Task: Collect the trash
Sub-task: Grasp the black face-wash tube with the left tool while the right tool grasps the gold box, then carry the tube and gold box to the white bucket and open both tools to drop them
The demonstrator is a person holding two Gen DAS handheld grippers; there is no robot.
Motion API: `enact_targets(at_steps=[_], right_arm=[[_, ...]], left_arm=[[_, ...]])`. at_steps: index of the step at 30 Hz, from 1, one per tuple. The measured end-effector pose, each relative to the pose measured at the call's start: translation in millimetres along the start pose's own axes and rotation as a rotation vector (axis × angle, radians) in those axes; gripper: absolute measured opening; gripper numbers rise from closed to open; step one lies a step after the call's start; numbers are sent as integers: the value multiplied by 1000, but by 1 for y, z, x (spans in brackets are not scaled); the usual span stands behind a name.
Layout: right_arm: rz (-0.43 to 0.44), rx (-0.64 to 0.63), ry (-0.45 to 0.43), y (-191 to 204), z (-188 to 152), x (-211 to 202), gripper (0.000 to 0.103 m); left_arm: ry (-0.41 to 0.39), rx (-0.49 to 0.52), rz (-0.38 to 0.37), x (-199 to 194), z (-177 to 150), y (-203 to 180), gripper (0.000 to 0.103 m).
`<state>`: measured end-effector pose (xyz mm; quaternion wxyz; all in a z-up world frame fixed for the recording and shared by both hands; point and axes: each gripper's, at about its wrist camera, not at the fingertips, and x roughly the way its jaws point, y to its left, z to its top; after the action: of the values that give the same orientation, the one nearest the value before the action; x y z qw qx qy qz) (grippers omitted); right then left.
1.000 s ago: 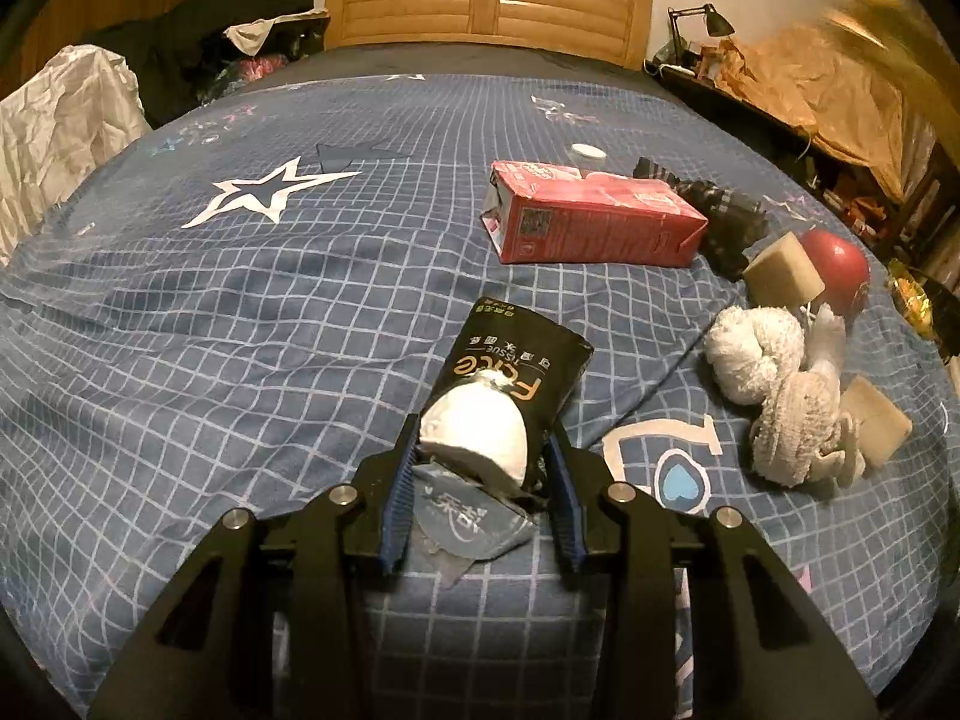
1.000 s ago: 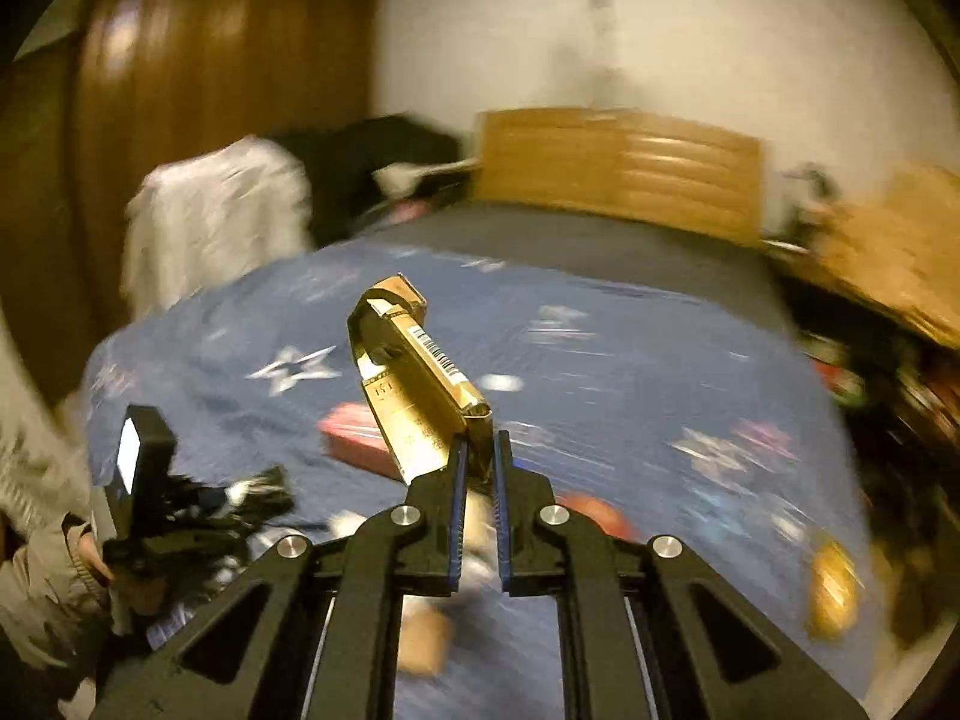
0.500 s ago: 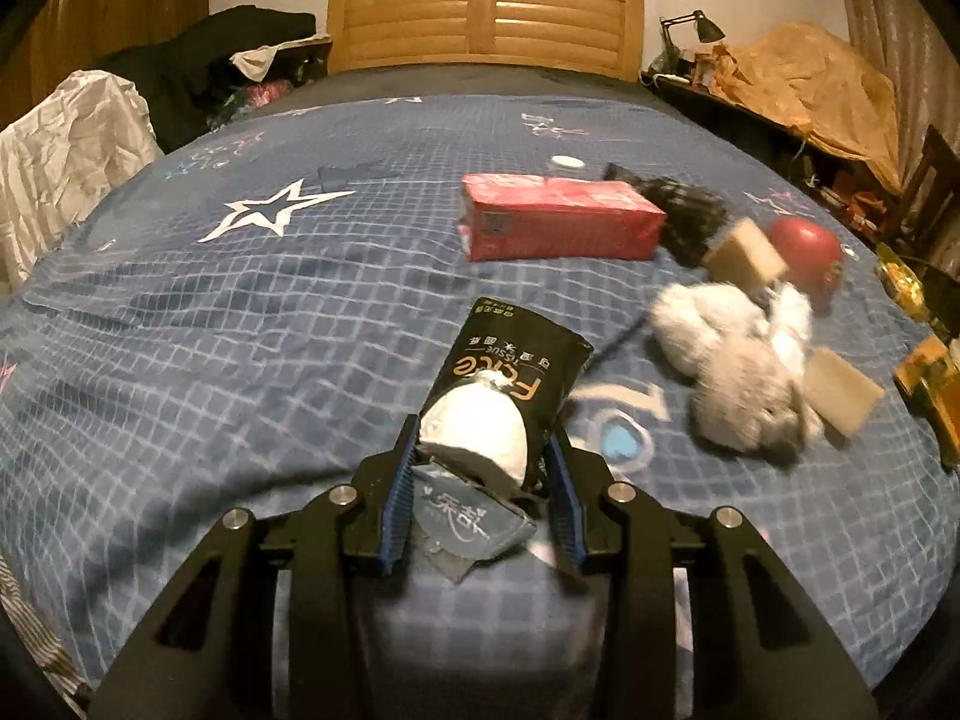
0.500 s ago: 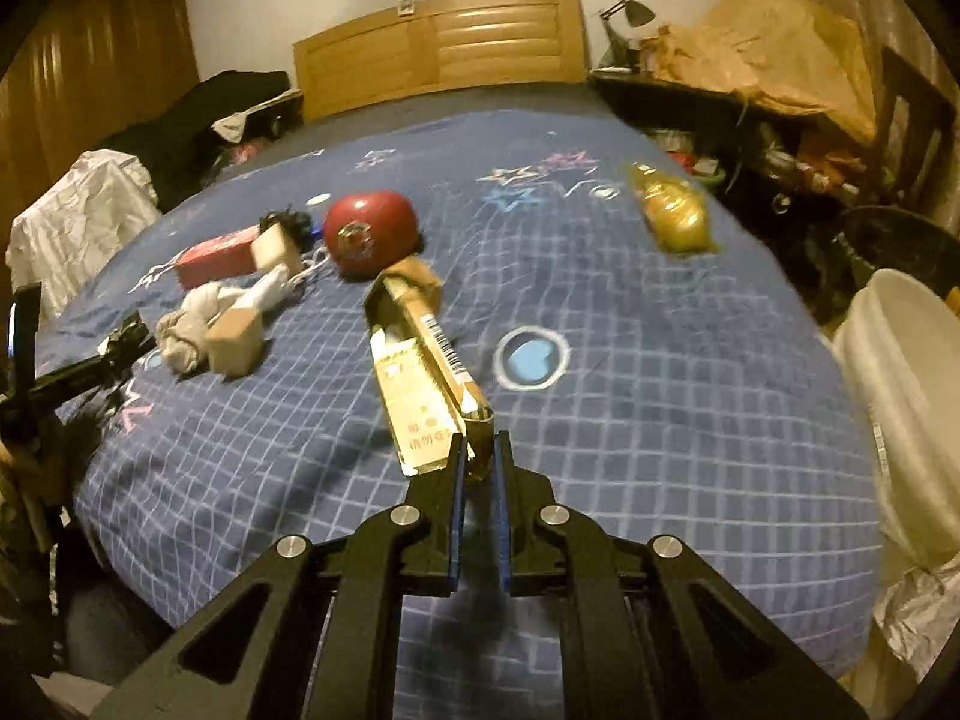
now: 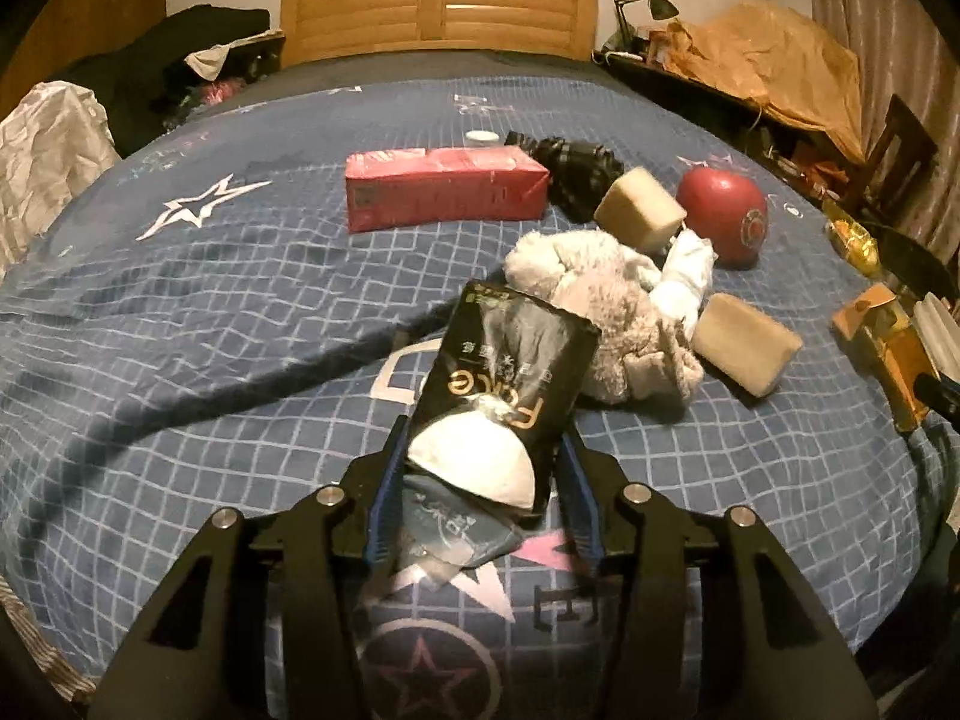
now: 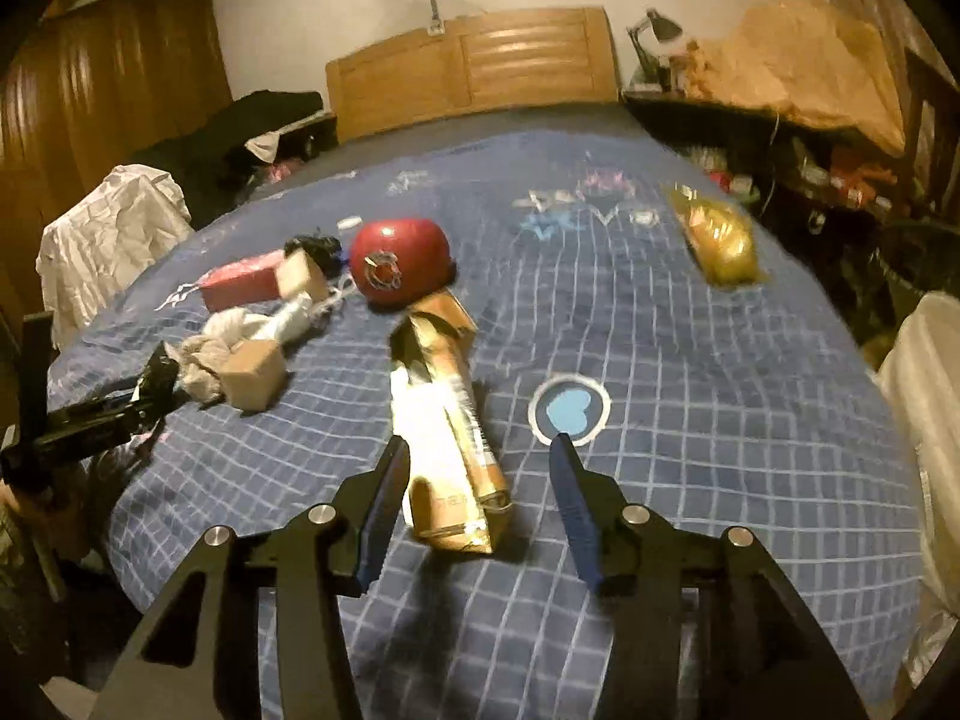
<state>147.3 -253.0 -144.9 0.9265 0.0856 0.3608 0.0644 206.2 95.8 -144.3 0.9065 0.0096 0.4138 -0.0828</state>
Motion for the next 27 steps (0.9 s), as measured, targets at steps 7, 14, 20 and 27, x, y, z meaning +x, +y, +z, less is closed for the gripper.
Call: enact_targets(at_steps=[7,14,20,27], right_arm=[[56,26,10,-2,-4,5,15],[47,14,-20,2,-12,-5,12],[-1,-62,-109,7,-11,-34,11],[-16,-52,-181,-12,-12,-62,11]], left_arm=[[-4,6,31,5,-1,-3,44],[-28,-20,94,-10,-6,-10,34],[-91,-48,149,-49,-3,-26,34],[-176,-23,125,-78,20,-74,34]])
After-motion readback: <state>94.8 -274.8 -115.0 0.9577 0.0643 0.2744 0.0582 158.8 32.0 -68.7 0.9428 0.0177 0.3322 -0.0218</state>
